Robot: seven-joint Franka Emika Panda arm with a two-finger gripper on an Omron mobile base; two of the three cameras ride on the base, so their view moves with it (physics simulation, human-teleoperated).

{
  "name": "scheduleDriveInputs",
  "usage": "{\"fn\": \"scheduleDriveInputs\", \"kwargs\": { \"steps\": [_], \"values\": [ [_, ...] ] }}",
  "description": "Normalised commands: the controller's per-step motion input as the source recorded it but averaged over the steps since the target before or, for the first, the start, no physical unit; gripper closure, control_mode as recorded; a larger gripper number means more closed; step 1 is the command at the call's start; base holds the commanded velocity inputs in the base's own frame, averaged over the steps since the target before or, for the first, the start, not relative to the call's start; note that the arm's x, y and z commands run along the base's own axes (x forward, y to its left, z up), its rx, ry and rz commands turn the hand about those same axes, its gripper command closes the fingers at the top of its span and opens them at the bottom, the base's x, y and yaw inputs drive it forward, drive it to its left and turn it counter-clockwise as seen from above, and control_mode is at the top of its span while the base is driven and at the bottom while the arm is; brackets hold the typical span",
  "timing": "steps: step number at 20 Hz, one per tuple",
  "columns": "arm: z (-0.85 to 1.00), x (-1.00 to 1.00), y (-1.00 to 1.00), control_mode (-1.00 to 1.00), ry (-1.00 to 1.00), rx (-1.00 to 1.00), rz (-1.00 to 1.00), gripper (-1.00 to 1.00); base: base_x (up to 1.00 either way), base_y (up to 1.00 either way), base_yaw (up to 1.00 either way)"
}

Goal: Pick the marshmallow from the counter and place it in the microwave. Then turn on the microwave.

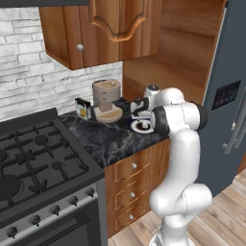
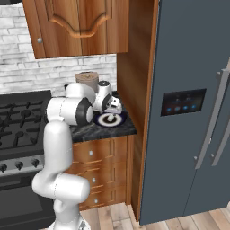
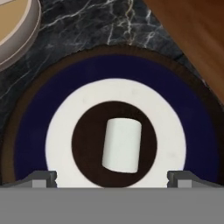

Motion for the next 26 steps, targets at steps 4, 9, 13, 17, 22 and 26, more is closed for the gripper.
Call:
{"fn": "scheduleDriveInputs", "kwargs": {
  "steps": [4,9,13,17,22,26],
  "values": [
    [-0.09,0.09,-0.01,-1.00,0.01,0.00,0.00,-1.00,0.00,0.00,0.00],
    [-0.11,0.02,0.00,-1.00,0.00,0.00,0.00,-1.00,0.00,0.00,0.00],
    [-0.08,0.01,-0.01,-1.00,0.00,0.00,0.00,-1.00,0.00,0.00,0.00],
    [-0.07,0.06,-0.02,-1.00,0.01,0.00,0.00,-1.00,0.00,0.00,0.00],
    [-0.08,0.06,-0.01,-1.00,0.02,0.00,0.00,-1.00,0.00,0.00,0.00],
    [-0.07,0.05,-0.01,-1.00,0.02,0.00,0.00,-1.00,0.00,0.00,0.00]
  ]
}}
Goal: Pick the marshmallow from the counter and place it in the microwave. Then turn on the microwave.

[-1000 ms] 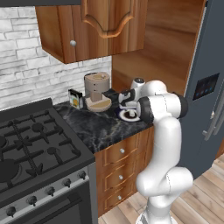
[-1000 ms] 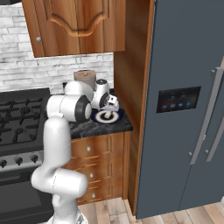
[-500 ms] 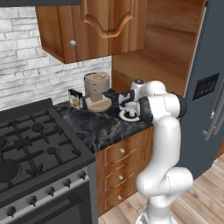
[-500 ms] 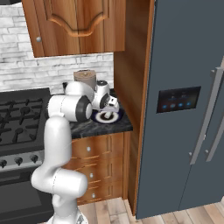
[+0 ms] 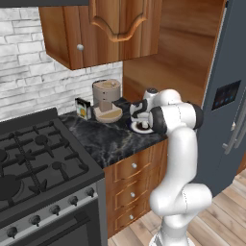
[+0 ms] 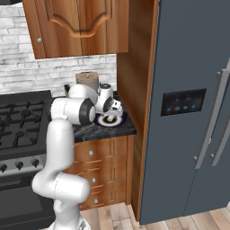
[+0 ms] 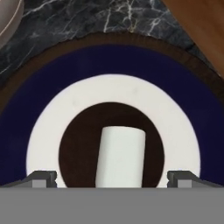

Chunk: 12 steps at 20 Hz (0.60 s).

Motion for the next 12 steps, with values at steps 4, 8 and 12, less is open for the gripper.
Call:
{"fn": "scheduleDriveInputs", "kwargs": {
  "steps": [4,8,12],
  "values": [
    [-0.07,0.05,-0.01,-1.00,0.02,0.00,0.00,-1.00,0.00,0.00,0.00],
    [-0.06,0.07,-0.03,-1.00,0.02,0.00,0.00,-1.00,0.00,0.00,0.00],
    [-0.06,0.09,-0.04,-1.00,0.02,0.01,0.00,-1.00,0.00,0.00,0.00]
  ]
}}
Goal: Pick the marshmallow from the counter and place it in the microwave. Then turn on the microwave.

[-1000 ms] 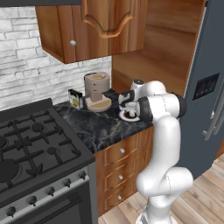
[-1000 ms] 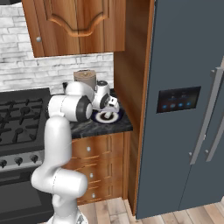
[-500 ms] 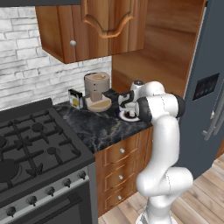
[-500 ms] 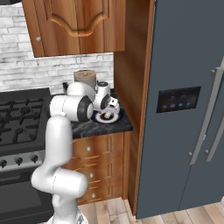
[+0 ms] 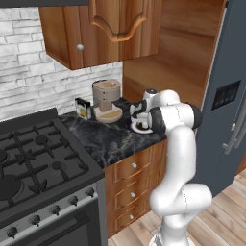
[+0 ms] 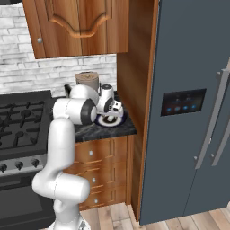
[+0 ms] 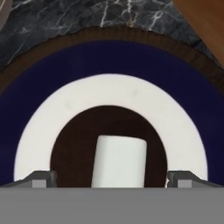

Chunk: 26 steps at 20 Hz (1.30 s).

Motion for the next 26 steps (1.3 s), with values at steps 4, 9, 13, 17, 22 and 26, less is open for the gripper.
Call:
{"fn": "scheduleDriveInputs", "kwargs": {
  "steps": [4,9,13,17,22,26],
  "values": [
    [-0.05,0.08,-0.04,-1.00,0.03,0.01,0.00,-1.00,0.00,0.00,0.00],
    [-0.06,0.06,-0.03,-1.00,0.03,0.00,0.00,-1.00,0.00,0.00,0.00],
    [-0.07,0.05,-0.01,-1.00,0.02,0.00,0.00,-1.00,0.00,0.00,0.00],
    [-0.10,0.01,0.00,-1.00,0.01,0.00,0.00,-1.00,0.00,0.00,0.00],
    [-0.09,0.00,0.00,-1.00,0.00,0.00,0.00,-1.00,0.00,0.00,0.00],
    [-0.09,0.00,0.00,-1.00,0.00,0.00,0.00,-1.00,0.00,0.00,0.00]
  ]
}}
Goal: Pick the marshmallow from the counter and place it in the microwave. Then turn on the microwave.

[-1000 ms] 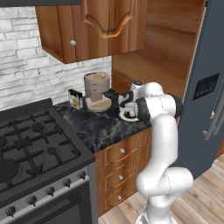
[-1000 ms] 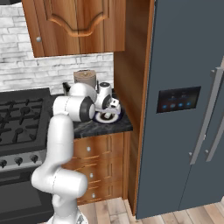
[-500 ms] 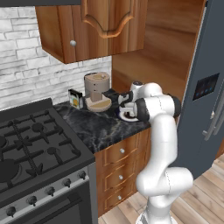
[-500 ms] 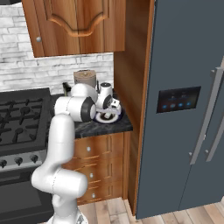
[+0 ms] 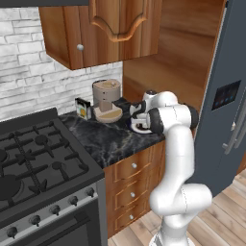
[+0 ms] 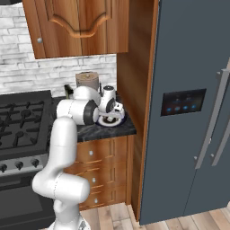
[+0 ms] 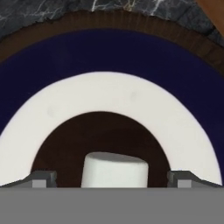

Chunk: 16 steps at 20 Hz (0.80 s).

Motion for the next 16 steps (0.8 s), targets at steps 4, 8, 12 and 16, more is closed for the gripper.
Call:
{"fn": "scheduleDriveInputs", "kwargs": {
  "steps": [4,8,12,16],
  "values": [
    [-0.11,0.02,0.00,-1.00,0.01,0.00,-0.01,1.00,0.00,0.00,0.00],
    [-0.11,0.01,0.00,-1.00,0.02,0.00,-0.01,1.00,0.00,0.00,0.00],
    [-0.11,0.00,0.00,-1.00,0.00,0.00,0.00,1.00,0.00,0.00,0.00],
    [-0.18,-0.03,0.00,-1.00,0.03,0.00,0.00,1.00,0.00,0.00,0.00]
  ]
}}
